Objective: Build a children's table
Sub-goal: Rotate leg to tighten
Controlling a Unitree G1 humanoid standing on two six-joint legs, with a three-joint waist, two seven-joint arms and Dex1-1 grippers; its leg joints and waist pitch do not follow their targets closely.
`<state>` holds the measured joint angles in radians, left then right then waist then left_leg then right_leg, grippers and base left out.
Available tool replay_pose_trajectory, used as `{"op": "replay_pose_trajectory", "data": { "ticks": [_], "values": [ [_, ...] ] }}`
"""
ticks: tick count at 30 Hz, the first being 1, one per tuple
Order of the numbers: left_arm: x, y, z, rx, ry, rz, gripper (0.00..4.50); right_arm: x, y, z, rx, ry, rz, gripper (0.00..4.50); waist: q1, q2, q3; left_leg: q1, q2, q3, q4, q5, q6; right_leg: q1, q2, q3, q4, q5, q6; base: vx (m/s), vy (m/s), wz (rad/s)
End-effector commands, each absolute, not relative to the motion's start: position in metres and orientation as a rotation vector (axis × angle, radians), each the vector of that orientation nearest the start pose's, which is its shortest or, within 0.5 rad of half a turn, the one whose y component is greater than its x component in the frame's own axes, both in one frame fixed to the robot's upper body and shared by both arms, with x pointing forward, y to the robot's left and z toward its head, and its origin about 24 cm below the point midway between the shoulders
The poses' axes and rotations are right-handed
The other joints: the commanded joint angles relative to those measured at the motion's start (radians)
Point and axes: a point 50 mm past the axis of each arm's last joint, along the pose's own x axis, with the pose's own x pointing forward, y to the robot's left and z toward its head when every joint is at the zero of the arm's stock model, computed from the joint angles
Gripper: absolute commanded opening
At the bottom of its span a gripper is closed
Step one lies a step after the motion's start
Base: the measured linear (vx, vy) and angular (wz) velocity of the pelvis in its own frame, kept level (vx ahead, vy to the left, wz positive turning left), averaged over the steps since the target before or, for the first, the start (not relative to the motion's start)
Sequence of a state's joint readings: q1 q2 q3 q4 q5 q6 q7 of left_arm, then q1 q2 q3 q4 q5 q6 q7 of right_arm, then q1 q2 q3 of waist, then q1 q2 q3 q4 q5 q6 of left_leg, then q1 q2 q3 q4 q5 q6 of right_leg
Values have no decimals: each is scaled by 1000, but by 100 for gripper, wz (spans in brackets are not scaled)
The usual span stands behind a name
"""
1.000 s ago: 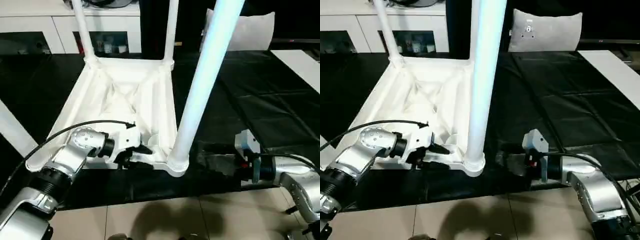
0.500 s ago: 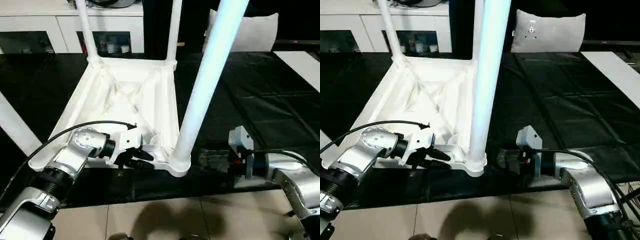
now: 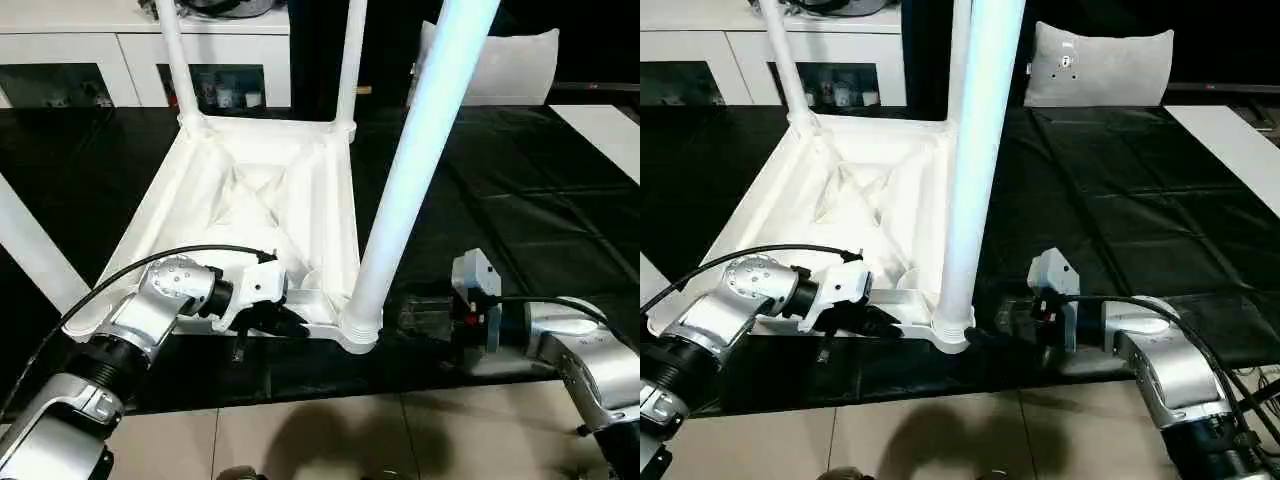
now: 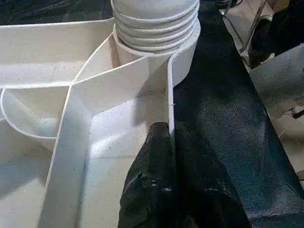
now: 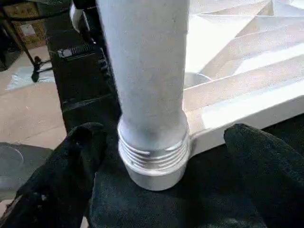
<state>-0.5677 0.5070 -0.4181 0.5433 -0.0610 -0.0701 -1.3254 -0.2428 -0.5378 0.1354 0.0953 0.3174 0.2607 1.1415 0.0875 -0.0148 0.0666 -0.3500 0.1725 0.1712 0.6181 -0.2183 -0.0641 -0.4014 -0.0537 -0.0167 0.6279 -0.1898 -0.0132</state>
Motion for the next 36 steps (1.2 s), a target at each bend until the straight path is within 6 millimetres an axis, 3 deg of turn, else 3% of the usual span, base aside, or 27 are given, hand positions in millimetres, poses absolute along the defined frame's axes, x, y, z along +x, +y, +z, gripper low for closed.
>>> {"op": "replay_pose_trajectory", "data": {
  "ticks": [1,5,11,16,22,24,30,33,35,36],
  "values": [
    [293,152,40,565,520,-1546,5,269,-172,72,-166,270,1228,450,1,0,-62,3,54,-18,-87,-193,14,40,-86,42,-87,-310,-203,0,0,0],
    [286,145,42,536,518,-1629,1,278,-167,71,-143,256,1269,432,-2,-3,-65,1,55,-17,-86,-175,18,43,-87,41,-80,-255,-228,0,0,0],
    [283,139,43,562,502,-1665,0,283,-163,67,-100,297,1351,381,3,-4,-71,0,54,-11,-78,-98,53,49,-84,36,-64,-93,-275,0,0,0],
    [283,136,42,565,504,-1669,0,289,-155,65,-48,324,1447,351,6,-1,-69,2,57,-10,-78,-124,49,48,-86,34,-68,-145,-279,0,0,0],
    [284,138,42,566,515,-1668,0,289,-152,66,-22,339,1506,288,11,-3,-71,0,57,-11,-79,-107,49,51,-86,33,-63,-109,-282,0,0,0],
    [283,138,42,566,519,-1669,0,288,-152,65,-15,347,1520,288,11,-5,-70,0,57,-11,-79,-114,50,50,-87,33,-66,-133,-277,0,0,0],
    [283,142,41,543,553,-1639,0,283,-151,62,24,364,1552,230,13,-1,-70,2,59,-11,-81,-121,42,48,-87,33,-67,-148,-274,0,0,0],
    [283,141,40,518,573,-1581,0,280,-146,60,43,358,1525,217,13,-2,-68,1,59,-12,-83,-126,37,48,-88,35,-69,-158,-269,0,0,0],
    [279,135,41,421,576,-1508,0,283,-135,54,7,356,1408,214,8,0,-66,2,60,-13,-86,-139,26,46,-89,36,-69,-175,-267,0,0,0],
    [278,132,41,393,570,-1475,0,285,-131,51,-5,355,1352,212,3,-1,-61,0,57,-16,-91,-167,16,46,-88,34,-75,-232,-256,0,0,0]
  ]
}}
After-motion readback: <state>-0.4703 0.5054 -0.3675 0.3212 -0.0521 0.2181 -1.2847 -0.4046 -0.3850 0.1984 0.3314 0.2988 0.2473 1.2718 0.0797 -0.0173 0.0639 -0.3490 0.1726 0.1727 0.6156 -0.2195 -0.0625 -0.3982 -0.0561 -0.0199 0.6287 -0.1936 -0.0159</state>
